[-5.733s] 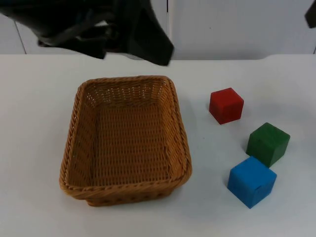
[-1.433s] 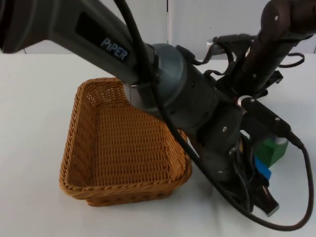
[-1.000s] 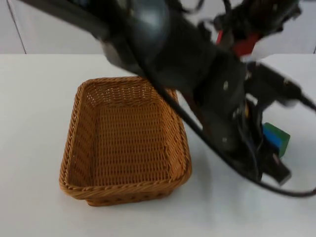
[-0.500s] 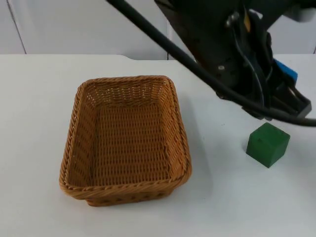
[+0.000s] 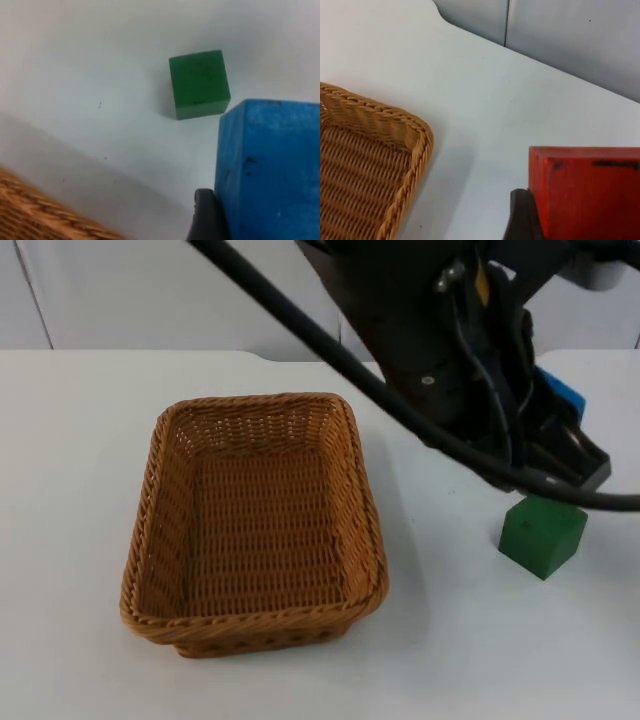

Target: Pick up one cube with each hand and place exactly two cubes into the same basket, leaving the remaining cube outside.

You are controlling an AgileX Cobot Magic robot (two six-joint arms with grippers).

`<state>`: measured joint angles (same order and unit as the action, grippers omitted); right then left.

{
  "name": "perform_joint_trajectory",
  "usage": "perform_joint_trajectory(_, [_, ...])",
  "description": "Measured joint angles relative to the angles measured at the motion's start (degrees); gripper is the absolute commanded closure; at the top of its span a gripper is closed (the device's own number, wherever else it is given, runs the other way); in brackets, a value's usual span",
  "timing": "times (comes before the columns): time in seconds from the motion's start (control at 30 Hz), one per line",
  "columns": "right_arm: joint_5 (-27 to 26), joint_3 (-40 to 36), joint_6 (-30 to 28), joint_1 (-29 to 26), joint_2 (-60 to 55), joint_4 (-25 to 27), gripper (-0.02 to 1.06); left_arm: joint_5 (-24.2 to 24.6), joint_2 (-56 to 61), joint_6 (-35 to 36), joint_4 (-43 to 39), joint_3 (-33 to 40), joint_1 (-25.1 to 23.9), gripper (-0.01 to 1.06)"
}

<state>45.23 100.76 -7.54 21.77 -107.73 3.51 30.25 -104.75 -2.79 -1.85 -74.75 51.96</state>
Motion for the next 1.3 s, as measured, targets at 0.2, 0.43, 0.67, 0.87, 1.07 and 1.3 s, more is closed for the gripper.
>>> perform_joint_trajectory(0.2, [0.07, 0.0, -2.62, 1.92, 0.0, 0.7, 1.05, 1.44, 0.63, 2.79, -3.84, 0.0, 0.0, 1.05])
perform_joint_trajectory(0.43, [-0.81, 0.0, -3.57, 5.38, 0.0, 0.98, 1.05, 4.39, 1.15, 7.95, -11.26, 0.0, 0.0, 1.05])
perform_joint_trajectory(0.67, [-1.65, 0.0, -3.8, 5.96, 0.0, 2.2, 1.05, 5.36, 1.67, 8.66, -12.63, 0.0, 0.0, 1.05])
perform_joint_trajectory(0.87, [-1.65, 0.0, -3.8, 6.09, -0.7, 3.12, 1.05, 6.46, 3.95, 8.77, -14.86, 1.31, -0.1, 1.05])
perform_joint_trajectory(1.07, [-1.42, 0.0, -3.8, 6.57, -3.31, 4.57, 1.05, 2.6, 7.92, 10.63, -14.98, 9.87, -3.26, 1.05])
perform_joint_trajectory(1.3, [-2.17, 0.0, -3.8, 8.43, -4.52, 5.35, 1.05, -3.31, 11.82, 13.26, -13.45, 19.99, -9.47, 1.05])
